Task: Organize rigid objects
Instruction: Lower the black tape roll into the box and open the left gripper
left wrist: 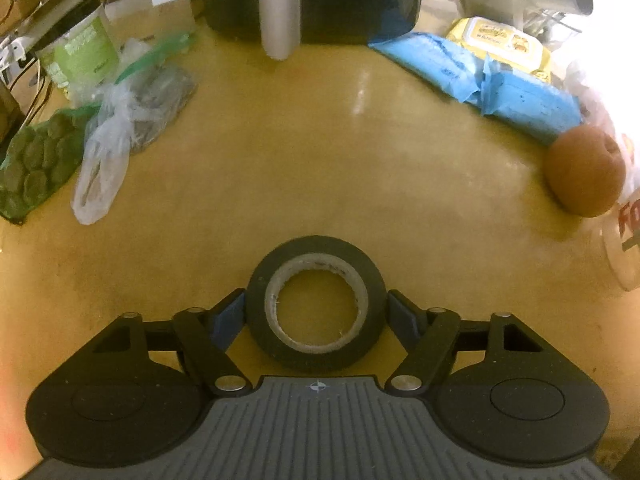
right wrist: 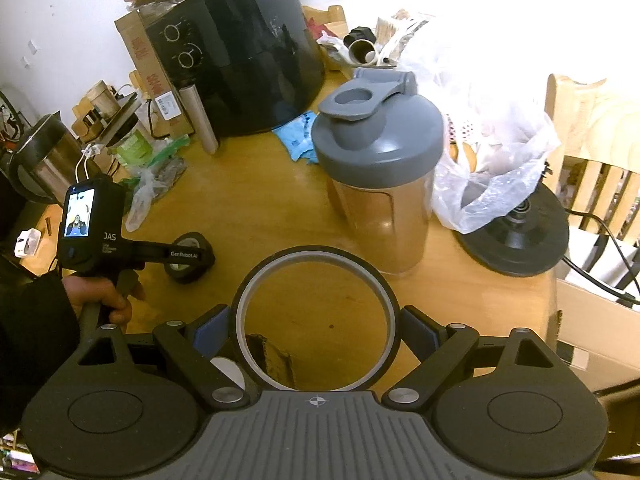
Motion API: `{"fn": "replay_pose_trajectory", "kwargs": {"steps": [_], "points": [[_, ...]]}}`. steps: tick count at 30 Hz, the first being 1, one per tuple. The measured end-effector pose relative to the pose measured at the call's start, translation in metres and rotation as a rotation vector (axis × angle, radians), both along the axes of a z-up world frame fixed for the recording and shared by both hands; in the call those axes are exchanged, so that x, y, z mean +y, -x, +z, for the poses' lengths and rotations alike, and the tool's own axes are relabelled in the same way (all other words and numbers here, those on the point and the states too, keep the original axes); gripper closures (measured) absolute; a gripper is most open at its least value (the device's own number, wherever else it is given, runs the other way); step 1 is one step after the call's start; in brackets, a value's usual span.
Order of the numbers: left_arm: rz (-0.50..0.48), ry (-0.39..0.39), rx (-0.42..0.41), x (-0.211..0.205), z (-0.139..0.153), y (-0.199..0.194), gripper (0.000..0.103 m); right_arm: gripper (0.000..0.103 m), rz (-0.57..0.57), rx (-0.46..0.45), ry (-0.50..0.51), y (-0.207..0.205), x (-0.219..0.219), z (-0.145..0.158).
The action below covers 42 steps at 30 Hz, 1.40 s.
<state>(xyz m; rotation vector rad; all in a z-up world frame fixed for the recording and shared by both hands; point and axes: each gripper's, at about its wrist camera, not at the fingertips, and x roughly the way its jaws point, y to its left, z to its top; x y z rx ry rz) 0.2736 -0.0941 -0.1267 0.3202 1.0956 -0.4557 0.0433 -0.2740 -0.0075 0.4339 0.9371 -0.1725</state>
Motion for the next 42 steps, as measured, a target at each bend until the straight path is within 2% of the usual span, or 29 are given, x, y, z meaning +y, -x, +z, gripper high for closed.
{"fn": "replay_pose_trajectory", "kwargs": {"steps": [4, 11, 29, 42], "points": [[-0.025, -0.014, 0.000, -0.003, 0.005, 0.003, 0.031, 0.012, -0.002, -0.003, 0.003, 0.003, -0.001, 0.002], [-0.020, 0.018, -0.029, 0.003, 0.030, 0.013, 0.031, 0.012, 0.022, -0.005, -0.017, 0.000, 0.003, 0.002], [0.044, 0.069, -0.091, 0.035, 0.091, 0.055, 0.031, 0.012, 0.146, 0.004, -0.007, -0.031, 0.026, 0.002], [0.094, 0.098, -0.104, 0.065, 0.115, 0.084, 0.031, 0.012, 0.239, -0.004, -0.015, -0.052, 0.042, 0.004]]}}
